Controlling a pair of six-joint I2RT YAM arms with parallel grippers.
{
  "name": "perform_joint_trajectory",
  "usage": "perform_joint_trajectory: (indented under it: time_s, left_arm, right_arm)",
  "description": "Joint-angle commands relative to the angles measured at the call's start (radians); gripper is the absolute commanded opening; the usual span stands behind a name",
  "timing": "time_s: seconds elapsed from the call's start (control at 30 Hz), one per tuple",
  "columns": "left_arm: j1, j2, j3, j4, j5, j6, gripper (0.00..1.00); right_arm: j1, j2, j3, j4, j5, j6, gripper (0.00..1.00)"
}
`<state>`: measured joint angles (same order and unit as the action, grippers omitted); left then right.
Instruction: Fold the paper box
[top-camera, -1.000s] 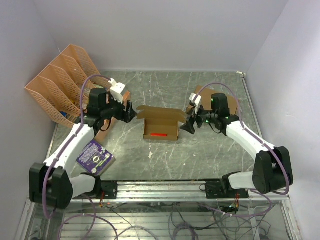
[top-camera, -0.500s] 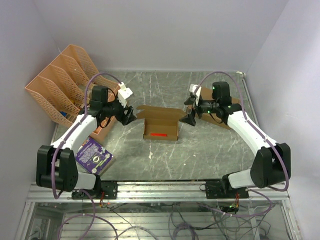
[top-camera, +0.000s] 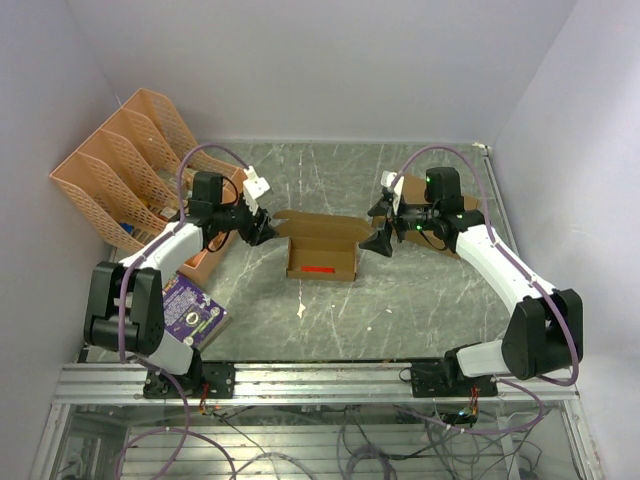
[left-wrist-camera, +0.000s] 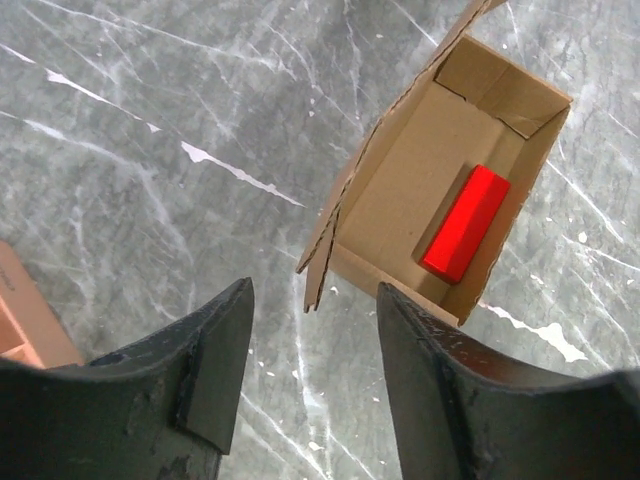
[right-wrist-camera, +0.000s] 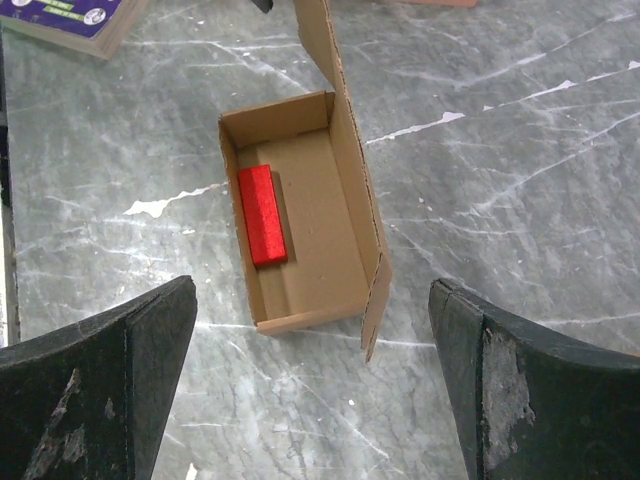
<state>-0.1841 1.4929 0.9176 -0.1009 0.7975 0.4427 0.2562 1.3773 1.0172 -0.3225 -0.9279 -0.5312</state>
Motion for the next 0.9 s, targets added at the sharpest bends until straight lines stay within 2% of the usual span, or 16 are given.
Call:
perform_joint_trajectory:
  time_s: [0.0, 0.27, 0.47, 0.73, 0.8, 0.87]
  left_arm:
    - [0.004, 0.045, 0.025, 0.01, 0.071, 0.019, 0.6]
    - [-0.006, 0.071, 0.045, -0.016, 0.084, 0.034, 0.46]
    - [-0.015, 0.06, 0.027, 0.048, 0.063, -0.002, 0.46]
    - [-0.035, 0.083, 0.04, 0.06, 0.064, -0.019, 0.38]
    - [-0.043, 0.092, 0.046, 0.057, 0.069, -0.021, 0.34]
    - [-0.047, 0.103, 0.057, 0.047, 0.072, -0.023, 0.25]
  right_arm:
    - [-0.006, -0.004, -0.001, 0.026, -0.008, 0.042, 0.98]
    - [-0.008, 0.019, -0.005, 0.037, 0.019, 0.082, 0.94]
    - [-0.007, 0.025, -0.01, 0.043, 0.023, 0.091, 0.94]
    - [-0.007, 0.033, -0.011, 0.04, 0.017, 0.092, 0.93]
    - [-0.007, 0.034, -0.011, 0.039, 0.013, 0.095, 0.93]
    - [-0.008, 0.036, -0.011, 0.037, 0.012, 0.097, 0.93]
